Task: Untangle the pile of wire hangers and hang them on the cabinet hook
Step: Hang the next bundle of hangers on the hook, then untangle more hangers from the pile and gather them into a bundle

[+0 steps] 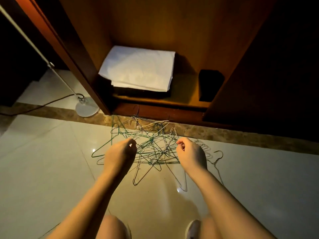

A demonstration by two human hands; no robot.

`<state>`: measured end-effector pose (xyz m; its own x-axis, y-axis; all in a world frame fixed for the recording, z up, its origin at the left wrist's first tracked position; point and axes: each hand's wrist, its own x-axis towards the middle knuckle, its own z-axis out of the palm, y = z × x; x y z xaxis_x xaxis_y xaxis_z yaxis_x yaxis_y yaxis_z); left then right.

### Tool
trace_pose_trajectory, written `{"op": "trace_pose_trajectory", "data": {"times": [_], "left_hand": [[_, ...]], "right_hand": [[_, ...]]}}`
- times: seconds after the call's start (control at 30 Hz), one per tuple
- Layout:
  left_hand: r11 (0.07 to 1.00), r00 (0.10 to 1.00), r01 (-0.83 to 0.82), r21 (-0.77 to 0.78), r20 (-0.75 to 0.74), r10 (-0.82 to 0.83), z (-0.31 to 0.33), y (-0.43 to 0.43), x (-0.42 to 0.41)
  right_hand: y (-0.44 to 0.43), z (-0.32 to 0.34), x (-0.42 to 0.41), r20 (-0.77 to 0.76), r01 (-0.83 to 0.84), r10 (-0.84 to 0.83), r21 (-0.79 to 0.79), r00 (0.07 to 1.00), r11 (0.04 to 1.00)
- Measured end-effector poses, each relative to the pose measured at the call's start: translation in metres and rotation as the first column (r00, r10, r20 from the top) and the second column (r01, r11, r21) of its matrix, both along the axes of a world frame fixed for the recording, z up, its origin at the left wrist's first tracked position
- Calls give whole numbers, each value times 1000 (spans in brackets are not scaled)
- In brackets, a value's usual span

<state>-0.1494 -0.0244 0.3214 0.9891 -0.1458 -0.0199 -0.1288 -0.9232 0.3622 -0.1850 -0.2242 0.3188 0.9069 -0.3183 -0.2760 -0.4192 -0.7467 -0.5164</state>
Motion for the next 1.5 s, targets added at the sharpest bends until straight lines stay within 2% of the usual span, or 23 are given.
{"op": "trace_pose_trajectory", "data": {"times": [0.13, 0.27, 0.33, 0.43, 0.5, 0.63, 0.8, 0.9, 0.97, 1.07, 1.17, 1.3, 1.5], "left_hand": [[999, 994, -36, -22, -108, 34, -108, 5, 11], [999, 994, 39, -14, -98, -41, -187, -4, 29], [989, 987, 151, -5, -50, -151, -207, -10, 41], [933, 928, 356, 58, 98, -360, -216, -27, 56], [915, 906, 401, 39, 131, -402, -221, -38, 61], [882, 883, 461, 94, 50, -467, -245, -45, 51], [878, 894, 448, 172, -88, -439, -274, -39, 38], [905, 912, 409, 117, -100, -399, -302, -53, 39], [910, 911, 407, 84, -114, -397, -328, -73, 35], [911, 904, 412, 20, -135, -406, -367, -105, 24], [909, 899, 411, -66, -132, -417, -395, -126, 16], [927, 904, 357, -112, -207, -373, -416, -138, 14], [924, 839, 360, -127, -390, -380, -441, -143, 17]], "right_hand": [[8, -103, 17, -21, -96, 95, -47, 995, 994], [2, -186, 45, -101, -246, 235, -129, 967, 960], [-4, -218, 57, -116, -276, 260, -154, 959, 949], [-15, -258, 64, -142, -252, 234, -125, 962, 960], [-26, -283, 61, -180, -234, 209, -131, 961, 963], [-55, -326, 33, -190, -117, 93, -125, 977, 985], [-102, -360, 12, -179, 63, -83, -117, 980, 991], [-125, -395, 4, -198, 125, -149, -131, 969, 983], [-136, -420, -7, -164, 224, -247, -144, 955, 964], [-158, -447, -25, -92, 406, -433, -219, 897, 887], [-181, -467, -44, -88, 520, -551, -236, 830, 821], [-198, -481, -50, -65, 554, -585, -254, 808, 793], [-214, -488, -45, -36, 569, -594, -249, 803, 784]]}}
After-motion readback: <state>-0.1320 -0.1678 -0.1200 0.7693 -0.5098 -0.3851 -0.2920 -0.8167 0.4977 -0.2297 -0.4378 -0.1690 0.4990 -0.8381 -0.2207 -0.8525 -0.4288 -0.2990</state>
